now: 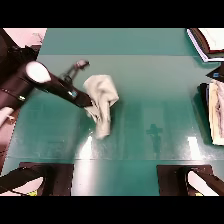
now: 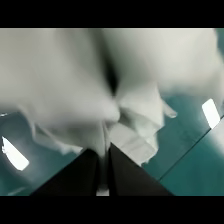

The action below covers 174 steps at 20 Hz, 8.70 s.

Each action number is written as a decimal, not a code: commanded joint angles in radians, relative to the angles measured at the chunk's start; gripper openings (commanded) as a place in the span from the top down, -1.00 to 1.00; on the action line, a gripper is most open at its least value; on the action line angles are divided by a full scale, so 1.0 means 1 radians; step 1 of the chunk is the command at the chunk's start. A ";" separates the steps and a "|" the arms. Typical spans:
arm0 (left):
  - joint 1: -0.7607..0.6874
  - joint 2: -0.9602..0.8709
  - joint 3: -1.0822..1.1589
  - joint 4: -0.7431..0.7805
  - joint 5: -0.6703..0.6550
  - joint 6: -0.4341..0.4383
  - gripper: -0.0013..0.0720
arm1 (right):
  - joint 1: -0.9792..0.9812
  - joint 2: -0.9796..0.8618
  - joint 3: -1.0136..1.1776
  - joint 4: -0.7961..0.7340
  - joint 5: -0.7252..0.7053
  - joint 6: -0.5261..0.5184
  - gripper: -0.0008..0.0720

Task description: Fold the shirts.

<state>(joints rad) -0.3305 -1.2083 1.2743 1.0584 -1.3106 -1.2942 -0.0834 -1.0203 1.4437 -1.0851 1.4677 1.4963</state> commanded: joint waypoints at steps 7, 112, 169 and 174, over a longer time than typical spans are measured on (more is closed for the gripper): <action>0.028 0.109 0.289 0.094 -0.172 -0.011 0.88 | 0.304 -0.291 0.000 0.271 -0.018 -0.083 -0.47; -0.198 0.133 0.844 0.794 0.093 -0.278 0.88 | 0.006 -0.029 0.158 -0.137 -0.425 -0.083 0.93; 0.674 -0.127 -0.384 0.010 0.116 -0.008 -0.64 | 0.133 -0.246 -0.169 -0.032 -0.226 -0.155 0.14; 0.664 -0.127 -0.480 -0.211 0.251 0.071 -0.63 | 0.190 -0.192 -0.237 -0.032 -0.237 -0.154 0.14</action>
<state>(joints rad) 0.3367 -1.3388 0.8597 0.9688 -1.1515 -1.2659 0.0799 -1.2461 1.2503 -1.1172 1.2453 1.3418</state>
